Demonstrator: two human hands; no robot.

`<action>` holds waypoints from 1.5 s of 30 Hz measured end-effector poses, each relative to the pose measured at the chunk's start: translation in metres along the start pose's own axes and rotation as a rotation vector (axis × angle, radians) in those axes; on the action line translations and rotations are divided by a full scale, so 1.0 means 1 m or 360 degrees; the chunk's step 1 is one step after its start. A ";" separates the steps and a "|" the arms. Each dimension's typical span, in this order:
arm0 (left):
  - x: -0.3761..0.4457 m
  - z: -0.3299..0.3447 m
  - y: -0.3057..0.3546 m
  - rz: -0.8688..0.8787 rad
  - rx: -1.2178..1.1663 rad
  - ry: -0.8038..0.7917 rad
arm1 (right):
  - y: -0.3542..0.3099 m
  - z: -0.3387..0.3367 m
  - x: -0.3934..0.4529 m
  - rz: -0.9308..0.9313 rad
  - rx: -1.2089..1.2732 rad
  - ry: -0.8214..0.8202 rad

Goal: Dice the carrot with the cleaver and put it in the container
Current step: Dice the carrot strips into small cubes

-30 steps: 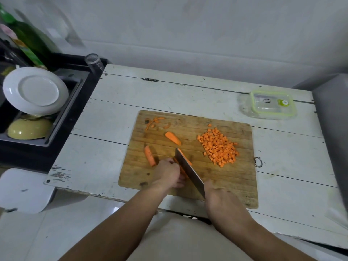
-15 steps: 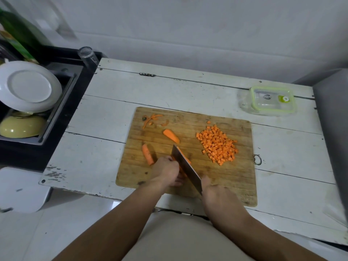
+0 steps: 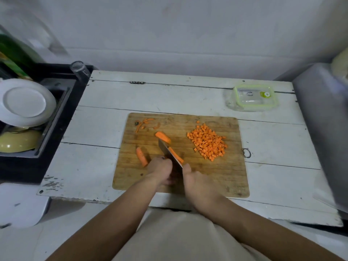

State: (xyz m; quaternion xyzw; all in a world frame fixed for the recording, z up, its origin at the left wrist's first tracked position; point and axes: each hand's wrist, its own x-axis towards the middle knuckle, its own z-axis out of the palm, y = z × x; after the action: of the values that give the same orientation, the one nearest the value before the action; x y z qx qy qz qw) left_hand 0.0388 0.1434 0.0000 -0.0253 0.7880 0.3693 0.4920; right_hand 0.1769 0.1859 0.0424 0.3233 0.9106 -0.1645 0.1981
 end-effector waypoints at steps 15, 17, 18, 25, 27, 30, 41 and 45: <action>0.011 -0.053 0.016 0.1102 0.1378 0.0493 | 0.089 -0.016 -0.016 0.0212 0.1191 0.0211; 0.023 -0.064 0.033 0.1552 0.1807 0.0488 | 0.092 -0.018 -0.015 0.0275 0.1298 0.0239; 0.033 -0.066 0.040 0.1693 0.2024 0.0387 | 0.092 -0.018 -0.016 0.0285 0.1294 0.0266; 0.053 -0.080 0.063 0.1665 0.2722 0.0413 | 0.085 -0.024 -0.033 0.0333 0.1347 0.0323; 0.054 -0.089 0.063 0.1719 0.2626 0.0491 | 0.082 -0.024 -0.036 0.0384 0.1370 0.0345; 0.050 -0.071 0.054 0.2266 0.2405 0.0066 | 0.078 -0.023 -0.038 0.0448 0.1369 0.0365; 0.023 -0.023 -0.002 0.1798 0.1982 0.0212 | 0.075 -0.018 -0.035 0.0471 0.1241 0.0295; 0.007 0.003 -0.026 0.1626 0.1549 0.0357 | 0.070 -0.006 -0.027 0.0474 0.0819 0.0230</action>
State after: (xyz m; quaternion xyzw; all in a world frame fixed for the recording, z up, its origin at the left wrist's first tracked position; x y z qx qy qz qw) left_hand 0.0483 0.1288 -0.0204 0.5317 0.8226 0.1554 0.1289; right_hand 0.2400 0.2259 0.0486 0.5037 0.7933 -0.3356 0.0663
